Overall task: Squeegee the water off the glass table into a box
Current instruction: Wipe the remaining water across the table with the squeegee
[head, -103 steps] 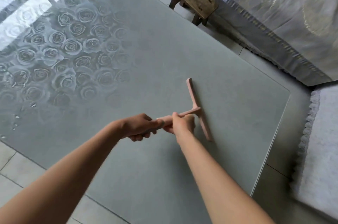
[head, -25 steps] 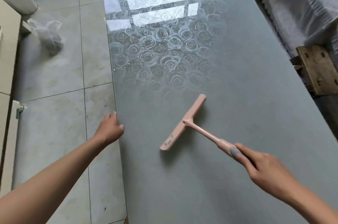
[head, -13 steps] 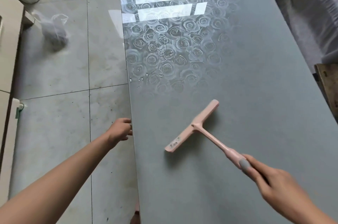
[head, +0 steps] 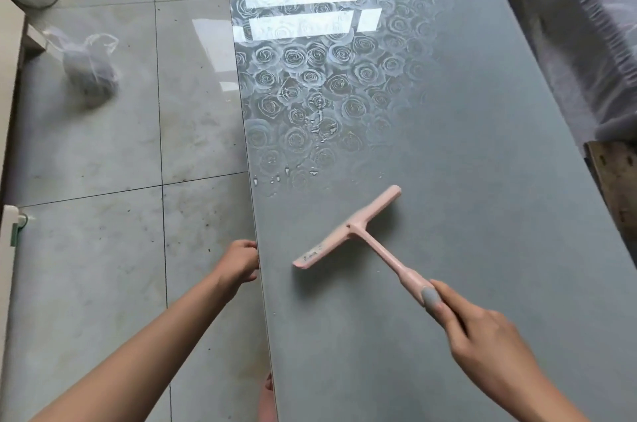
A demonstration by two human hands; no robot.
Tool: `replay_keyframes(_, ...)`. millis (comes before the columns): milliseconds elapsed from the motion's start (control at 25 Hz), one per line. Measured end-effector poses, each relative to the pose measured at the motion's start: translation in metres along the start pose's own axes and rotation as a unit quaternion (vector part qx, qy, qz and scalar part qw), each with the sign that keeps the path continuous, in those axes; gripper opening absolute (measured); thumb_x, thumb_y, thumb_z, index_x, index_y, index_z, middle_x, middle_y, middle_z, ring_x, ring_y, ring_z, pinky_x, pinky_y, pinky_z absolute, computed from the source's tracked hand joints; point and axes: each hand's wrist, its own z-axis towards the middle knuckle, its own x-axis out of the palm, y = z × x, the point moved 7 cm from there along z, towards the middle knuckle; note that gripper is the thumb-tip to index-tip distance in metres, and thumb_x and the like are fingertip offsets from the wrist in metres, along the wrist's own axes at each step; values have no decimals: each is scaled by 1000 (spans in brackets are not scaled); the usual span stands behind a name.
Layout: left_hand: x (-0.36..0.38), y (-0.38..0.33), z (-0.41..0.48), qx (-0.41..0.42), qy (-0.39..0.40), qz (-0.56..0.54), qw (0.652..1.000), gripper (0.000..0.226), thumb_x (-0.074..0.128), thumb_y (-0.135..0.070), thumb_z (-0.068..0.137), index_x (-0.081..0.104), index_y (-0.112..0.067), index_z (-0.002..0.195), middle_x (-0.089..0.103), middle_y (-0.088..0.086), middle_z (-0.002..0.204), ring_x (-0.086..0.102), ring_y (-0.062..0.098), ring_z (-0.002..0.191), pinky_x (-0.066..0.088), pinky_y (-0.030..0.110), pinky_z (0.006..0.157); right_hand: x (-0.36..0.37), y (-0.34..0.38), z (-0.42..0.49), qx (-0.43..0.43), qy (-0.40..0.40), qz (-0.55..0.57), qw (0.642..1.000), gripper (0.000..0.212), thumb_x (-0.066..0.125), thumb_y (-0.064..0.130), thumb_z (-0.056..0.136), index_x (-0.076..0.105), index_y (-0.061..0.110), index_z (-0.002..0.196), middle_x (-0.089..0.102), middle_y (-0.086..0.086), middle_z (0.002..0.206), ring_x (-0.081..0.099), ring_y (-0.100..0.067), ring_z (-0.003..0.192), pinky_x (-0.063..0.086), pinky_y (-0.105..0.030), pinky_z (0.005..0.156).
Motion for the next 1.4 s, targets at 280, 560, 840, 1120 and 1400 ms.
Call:
replay_keyframes(280,-10,-9,-5,47,-86,139,986,25,43,1,86,61,-1,102,56,21,117,49,29,94,41,31,76,49,57,53,6,111,135,985,20,32,37,99,41,20,105,65,-11,94,59,-28,83,47,-35,72)
replay_keyframes(560,66,-47,-36,193,-144,459,855,91,55,-43,90,0,-3,151,-12,17,158,-6,30,147,11,43,119,-14,-65,10,39,65,234,969,28,46,52,92,50,24,88,54,6,65,49,-9,58,43,-30,61)
replay_keyframes(840,136,-58,-21,70,-109,452,882,157,54,-91,47,-23,4,144,-33,26,149,-30,38,139,-4,54,115,-97,-239,18,43,-25,-16,999,37,44,68,77,46,31,77,57,1,59,56,-16,61,46,-29,62)
replay_keyframes(1120,150,-55,-8,-22,-107,452,886,167,55,-93,36,-36,7,135,-45,30,139,-40,43,131,-9,61,110,-83,-233,84,-98,17,-26,995,45,40,54,90,23,70,129,61,25,120,59,-7,110,49,-30,81)
replay_keyframes(1400,150,-53,-6,-44,-92,459,883,168,51,-95,34,-44,6,129,-53,28,132,-44,44,127,-9,59,110,-112,-136,161,-244,-19,-19,970,40,32,62,91,32,64,131,63,23,117,61,-9,107,50,-36,81)
